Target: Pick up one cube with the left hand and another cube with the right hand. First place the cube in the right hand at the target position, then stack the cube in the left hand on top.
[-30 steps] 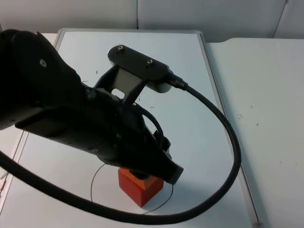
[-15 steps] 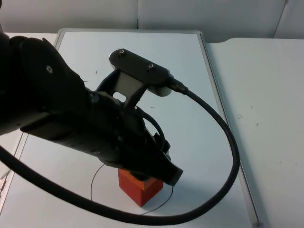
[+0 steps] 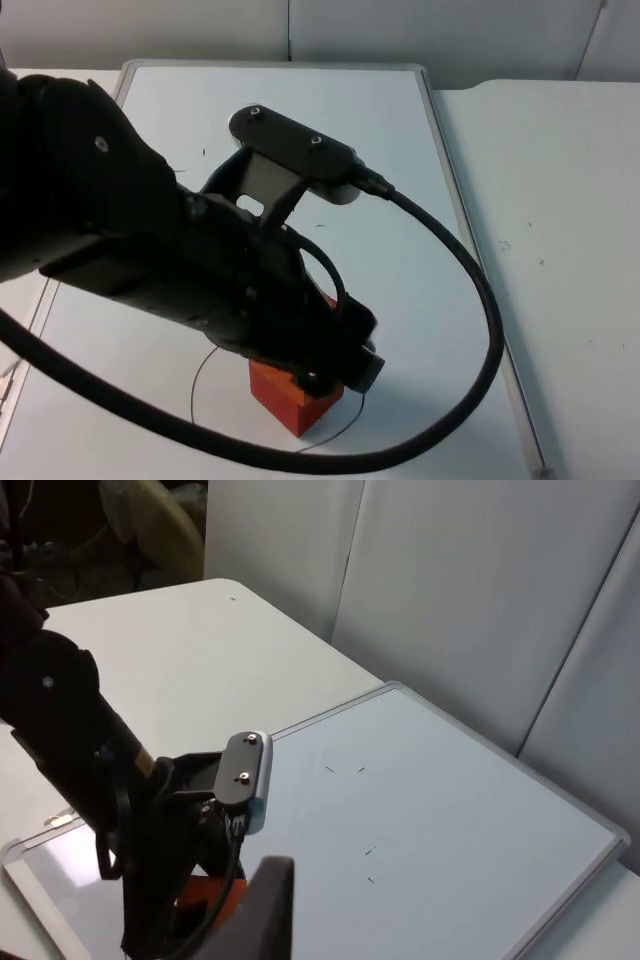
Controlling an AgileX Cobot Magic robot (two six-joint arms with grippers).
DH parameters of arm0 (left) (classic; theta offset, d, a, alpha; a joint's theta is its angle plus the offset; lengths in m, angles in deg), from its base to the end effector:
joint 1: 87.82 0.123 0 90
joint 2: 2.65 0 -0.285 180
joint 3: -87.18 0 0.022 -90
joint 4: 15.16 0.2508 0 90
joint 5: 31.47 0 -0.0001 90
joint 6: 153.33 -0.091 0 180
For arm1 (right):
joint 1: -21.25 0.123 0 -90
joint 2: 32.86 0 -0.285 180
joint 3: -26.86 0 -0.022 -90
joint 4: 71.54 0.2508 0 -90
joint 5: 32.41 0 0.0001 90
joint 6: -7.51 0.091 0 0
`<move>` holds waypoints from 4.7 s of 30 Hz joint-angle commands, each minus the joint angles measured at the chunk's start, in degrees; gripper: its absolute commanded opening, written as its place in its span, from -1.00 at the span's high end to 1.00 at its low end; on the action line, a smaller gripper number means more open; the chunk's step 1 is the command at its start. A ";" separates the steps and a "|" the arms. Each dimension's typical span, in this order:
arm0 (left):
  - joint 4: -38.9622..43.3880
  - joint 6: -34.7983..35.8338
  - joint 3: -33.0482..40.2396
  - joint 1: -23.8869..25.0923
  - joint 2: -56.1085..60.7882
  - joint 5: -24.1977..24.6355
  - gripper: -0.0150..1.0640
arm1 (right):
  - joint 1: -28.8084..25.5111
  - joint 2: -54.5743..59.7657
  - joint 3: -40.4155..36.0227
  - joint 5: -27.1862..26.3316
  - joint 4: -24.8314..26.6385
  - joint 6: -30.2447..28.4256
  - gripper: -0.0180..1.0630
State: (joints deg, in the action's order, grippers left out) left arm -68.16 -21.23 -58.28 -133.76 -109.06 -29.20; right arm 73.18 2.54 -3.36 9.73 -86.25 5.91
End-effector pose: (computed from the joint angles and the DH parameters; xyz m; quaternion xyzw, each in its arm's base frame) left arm 0.2143 -0.2257 0.1435 0.3351 0.8850 -0.1526 0.2850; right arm 0.0571 0.0478 0.3856 -0.3840 0.7036 0.1352 0.5824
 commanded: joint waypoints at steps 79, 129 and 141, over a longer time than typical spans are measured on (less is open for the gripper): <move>56.12 46.64 7.02 0.13 98.62 62.96 -0.98 | 0.01 -0.23 -0.17 3.19 -0.01 0.06 -0.90; 56.54 47.05 13.32 0.13 98.62 59.33 -0.98 | 0.01 -17.26 -14.20 9.54 6.33 4.56 -0.90; 56.54 46.82 13.31 0.13 98.62 59.33 -0.98 | 0.50 -27.61 -14.85 22.67 7.26 3.36 -0.90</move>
State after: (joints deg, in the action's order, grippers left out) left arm -11.52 25.35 -45.42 -133.76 -10.59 30.74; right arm 73.43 -24.89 -18.01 31.26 -79.38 9.71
